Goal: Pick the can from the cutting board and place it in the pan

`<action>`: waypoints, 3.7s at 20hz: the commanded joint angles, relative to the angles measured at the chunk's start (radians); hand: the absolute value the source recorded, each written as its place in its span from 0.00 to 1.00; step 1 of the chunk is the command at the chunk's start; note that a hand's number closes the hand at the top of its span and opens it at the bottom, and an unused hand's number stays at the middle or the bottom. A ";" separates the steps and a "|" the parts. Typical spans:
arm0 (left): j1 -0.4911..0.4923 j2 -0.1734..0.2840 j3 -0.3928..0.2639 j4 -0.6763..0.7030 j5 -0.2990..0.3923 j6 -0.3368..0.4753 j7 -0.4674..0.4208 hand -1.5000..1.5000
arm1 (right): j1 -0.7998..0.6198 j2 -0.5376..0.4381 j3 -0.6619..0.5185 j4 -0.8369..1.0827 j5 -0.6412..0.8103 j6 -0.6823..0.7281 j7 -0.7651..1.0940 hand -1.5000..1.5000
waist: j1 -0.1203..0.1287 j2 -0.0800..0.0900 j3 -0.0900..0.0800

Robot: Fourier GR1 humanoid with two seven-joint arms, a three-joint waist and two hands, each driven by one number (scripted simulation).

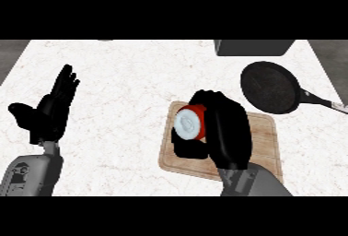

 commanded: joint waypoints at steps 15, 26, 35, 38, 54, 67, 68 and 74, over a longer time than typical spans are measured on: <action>-0.010 -0.032 -0.020 -0.014 -0.019 0.008 0.010 0.50 | -0.184 -0.254 -0.606 0.675 -0.295 -0.274 -0.631 1.00 | 0.030 0.012 0.001; -0.049 -0.009 -0.008 -0.016 0.001 -0.026 0.039 0.50 | -0.327 -0.372 -0.794 1.254 -0.346 -0.480 -1.003 1.00 | 0.060 0.027 0.004; -0.064 -0.028 -0.031 0.004 -0.012 -0.029 0.016 0.50 | -0.403 -0.376 -0.895 1.462 -0.490 -0.156 -1.072 0.00 | 0.076 0.038 0.006; -0.051 -0.032 -0.019 0.002 -0.013 -0.016 -0.005 0.50 | -0.383 -0.360 -0.935 1.499 -0.525 -0.157 -1.161 0.00 | 0.080 0.038 0.007; 0.009 -0.018 0.003 -0.035 -0.022 -0.001 0.024 0.50 | -0.266 -0.452 -1.164 1.496 -0.789 0.117 -1.532 0.00 | 0.012 0.004 0.002; 0.045 0.009 0.033 -0.117 -0.003 -0.012 0.096 0.50 | 0.127 -0.499 -1.158 1.097 -0.942 0.474 -1.542 0.00 | -0.034 -0.014 -0.004; 0.073 0.010 0.039 -0.078 -0.006 -0.024 0.050 0.50 | 0.158 -0.435 -1.155 1.002 -0.963 0.436 -1.526 0.00 | -0.033 -0.012 -0.004; 0.047 -0.047 0.003 -0.024 -0.052 0.018 -0.008 0.50 | 0.391 -0.364 -1.138 0.618 -1.022 0.463 -1.343 0.00 | -0.024 -0.005 -0.003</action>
